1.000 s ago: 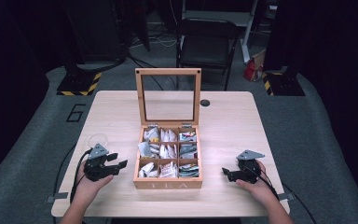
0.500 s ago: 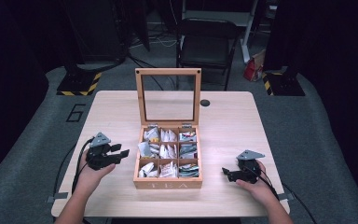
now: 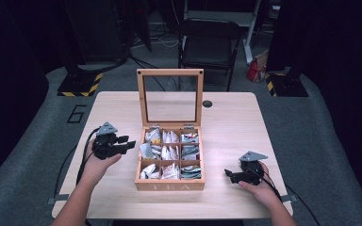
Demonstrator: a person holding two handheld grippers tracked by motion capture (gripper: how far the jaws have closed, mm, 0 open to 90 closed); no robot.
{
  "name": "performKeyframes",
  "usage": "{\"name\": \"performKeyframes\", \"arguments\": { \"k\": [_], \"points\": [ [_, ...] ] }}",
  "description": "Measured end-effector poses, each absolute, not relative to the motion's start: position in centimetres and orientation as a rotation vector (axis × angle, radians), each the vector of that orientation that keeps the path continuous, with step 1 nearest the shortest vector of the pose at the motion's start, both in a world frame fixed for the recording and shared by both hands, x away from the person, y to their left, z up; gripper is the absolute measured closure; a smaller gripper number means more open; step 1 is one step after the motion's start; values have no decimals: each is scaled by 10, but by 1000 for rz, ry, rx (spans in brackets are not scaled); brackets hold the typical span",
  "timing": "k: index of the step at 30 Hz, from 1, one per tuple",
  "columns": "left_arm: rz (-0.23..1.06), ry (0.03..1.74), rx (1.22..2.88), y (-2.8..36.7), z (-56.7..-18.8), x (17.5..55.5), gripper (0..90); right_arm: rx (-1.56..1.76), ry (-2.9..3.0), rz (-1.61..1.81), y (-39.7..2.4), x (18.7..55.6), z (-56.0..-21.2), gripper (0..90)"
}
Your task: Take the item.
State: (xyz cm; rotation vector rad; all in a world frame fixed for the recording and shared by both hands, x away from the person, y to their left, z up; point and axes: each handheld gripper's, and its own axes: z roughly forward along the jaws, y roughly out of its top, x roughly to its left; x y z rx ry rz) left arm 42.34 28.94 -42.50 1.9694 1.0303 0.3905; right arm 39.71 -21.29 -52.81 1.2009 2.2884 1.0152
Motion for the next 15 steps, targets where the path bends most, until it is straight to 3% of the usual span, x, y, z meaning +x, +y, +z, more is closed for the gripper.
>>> {"name": "performKeyframes", "arguments": {
  "k": [15],
  "points": [
    [342, 1005, 2003, 269, -432, 435, 650, 1202, 2287, 1014, -213, 397, -528, 140]
  ]
}}
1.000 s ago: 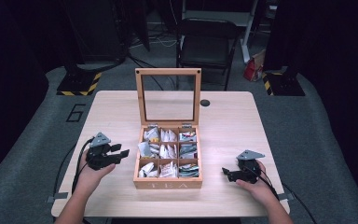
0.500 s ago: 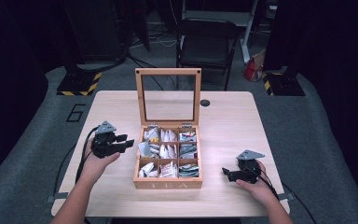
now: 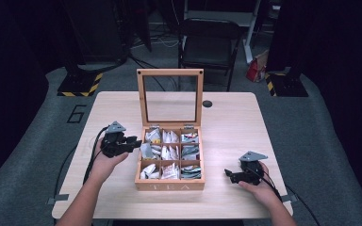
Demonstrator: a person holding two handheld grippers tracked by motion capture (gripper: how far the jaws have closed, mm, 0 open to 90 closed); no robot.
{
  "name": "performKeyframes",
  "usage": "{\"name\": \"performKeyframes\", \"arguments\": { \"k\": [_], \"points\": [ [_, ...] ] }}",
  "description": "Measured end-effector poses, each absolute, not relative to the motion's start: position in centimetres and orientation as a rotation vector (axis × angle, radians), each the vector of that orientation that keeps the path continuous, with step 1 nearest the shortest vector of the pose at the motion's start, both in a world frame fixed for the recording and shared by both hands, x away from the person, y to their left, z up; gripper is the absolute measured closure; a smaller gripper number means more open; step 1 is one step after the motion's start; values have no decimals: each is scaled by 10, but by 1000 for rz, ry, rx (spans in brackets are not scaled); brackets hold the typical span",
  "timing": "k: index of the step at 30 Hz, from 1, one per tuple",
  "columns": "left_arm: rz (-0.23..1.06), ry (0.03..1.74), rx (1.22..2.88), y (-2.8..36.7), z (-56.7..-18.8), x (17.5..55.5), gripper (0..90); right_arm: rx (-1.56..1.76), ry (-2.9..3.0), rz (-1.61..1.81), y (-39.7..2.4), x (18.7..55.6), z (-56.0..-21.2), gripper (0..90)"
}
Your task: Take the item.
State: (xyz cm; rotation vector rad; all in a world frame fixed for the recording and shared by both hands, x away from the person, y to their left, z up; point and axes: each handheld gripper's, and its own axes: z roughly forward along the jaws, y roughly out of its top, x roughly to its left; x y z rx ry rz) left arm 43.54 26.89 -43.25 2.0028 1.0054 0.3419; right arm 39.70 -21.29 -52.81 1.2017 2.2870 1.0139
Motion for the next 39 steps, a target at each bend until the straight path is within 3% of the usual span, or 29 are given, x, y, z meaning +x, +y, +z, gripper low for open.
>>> {"name": "performKeyframes", "arguments": {
  "k": [18, 25, 30, 39],
  "points": [
    [320, 1012, 2038, 258, -447, 441, 718, 1201, 2288, 1016, -213, 397, -528, 139],
    [345, 1012, 2059, 256, -450, 440, 782, 1201, 2288, 1014, -213, 397, -528, 139],
    [366, 1006, 2075, 256, -450, 440, 877, 1200, 2288, 1015, -213, 397, -528, 139],
    [353, 1009, 2045, 256, -447, 439, 900, 1198, 2290, 1013, -213, 397, -528, 139]
  ]
}}
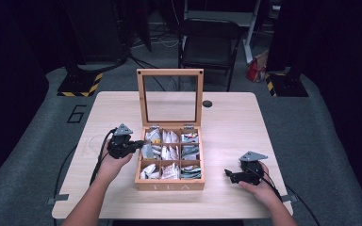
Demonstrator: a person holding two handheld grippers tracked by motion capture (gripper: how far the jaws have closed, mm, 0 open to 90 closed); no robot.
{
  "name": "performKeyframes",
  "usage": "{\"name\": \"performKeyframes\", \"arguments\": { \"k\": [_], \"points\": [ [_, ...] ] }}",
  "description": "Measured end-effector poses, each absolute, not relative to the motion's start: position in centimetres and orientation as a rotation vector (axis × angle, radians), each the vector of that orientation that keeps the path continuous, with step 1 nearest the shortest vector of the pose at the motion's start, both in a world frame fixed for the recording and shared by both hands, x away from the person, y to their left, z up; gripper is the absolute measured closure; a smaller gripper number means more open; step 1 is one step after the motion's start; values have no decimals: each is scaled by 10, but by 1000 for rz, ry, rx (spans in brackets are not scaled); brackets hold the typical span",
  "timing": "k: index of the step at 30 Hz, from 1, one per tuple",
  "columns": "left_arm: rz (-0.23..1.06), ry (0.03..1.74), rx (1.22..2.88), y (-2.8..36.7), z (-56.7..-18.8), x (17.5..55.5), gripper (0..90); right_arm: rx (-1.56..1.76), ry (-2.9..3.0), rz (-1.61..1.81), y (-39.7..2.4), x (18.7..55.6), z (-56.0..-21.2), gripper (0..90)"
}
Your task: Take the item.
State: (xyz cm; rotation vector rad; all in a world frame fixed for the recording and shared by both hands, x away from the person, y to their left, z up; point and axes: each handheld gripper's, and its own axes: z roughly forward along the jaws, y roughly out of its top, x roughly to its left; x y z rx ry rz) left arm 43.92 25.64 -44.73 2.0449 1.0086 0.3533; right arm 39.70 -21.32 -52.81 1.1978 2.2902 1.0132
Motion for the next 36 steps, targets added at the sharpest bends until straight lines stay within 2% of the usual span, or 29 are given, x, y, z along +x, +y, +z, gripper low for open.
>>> {"name": "performKeyframes", "arguments": {
  "k": [14, 21, 36],
  "points": [
    [340, 961, 2032, 258, -440, 430, 900, 1199, 2288, 1014, -213, 397, -528, 139],
    [291, 940, 2031, 258, -439, 426, 900, 1201, 2288, 1013, -213, 397, -528, 139],
    [235, 955, 2022, 249, -444, 428, 655, 1201, 2287, 1014, -213, 397, -528, 139]
  ]
}}
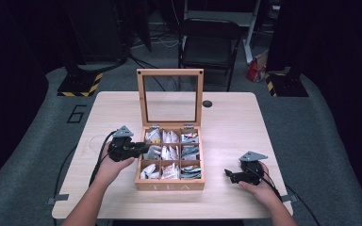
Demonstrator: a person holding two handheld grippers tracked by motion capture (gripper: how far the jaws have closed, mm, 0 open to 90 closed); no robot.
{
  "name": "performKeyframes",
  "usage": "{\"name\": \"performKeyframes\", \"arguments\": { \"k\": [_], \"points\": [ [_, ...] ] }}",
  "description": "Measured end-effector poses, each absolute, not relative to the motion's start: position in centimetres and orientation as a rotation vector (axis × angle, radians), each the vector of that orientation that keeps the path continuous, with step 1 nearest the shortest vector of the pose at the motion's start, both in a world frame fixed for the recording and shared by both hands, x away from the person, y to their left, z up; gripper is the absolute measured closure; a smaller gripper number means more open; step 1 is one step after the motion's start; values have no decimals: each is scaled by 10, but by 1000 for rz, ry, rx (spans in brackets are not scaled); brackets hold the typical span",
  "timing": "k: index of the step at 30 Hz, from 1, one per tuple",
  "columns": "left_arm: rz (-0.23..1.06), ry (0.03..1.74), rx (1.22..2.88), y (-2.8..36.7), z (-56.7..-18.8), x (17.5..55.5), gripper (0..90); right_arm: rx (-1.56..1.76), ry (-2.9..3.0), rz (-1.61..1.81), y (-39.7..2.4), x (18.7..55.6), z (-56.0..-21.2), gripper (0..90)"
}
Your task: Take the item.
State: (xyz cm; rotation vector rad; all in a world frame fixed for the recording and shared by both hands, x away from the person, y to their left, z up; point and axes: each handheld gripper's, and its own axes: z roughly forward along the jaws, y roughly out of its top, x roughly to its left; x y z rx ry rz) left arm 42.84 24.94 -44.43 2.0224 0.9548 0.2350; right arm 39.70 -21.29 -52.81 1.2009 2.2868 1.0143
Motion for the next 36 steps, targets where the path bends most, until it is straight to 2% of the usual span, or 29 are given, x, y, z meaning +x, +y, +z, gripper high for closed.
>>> {"name": "performKeyframes", "arguments": {
  "k": [8, 21, 25, 33, 36],
  "points": [
    [211, 966, 1995, 249, -446, 431, 557, 1198, 2290, 1013, -213, 397, -528, 139],
    [181, 920, 2019, 238, -449, 433, 585, 1201, 2287, 1014, -213, 397, -528, 139],
    [169, 913, 2026, 235, -451, 433, 645, 1198, 2289, 1014, -213, 397, -528, 139],
    [161, 883, 2037, 234, -447, 428, 839, 1198, 2291, 1015, -213, 397, -528, 136],
    [183, 861, 2051, 235, -445, 427, 873, 1200, 2291, 1015, -213, 397, -528, 136]
  ]
}}
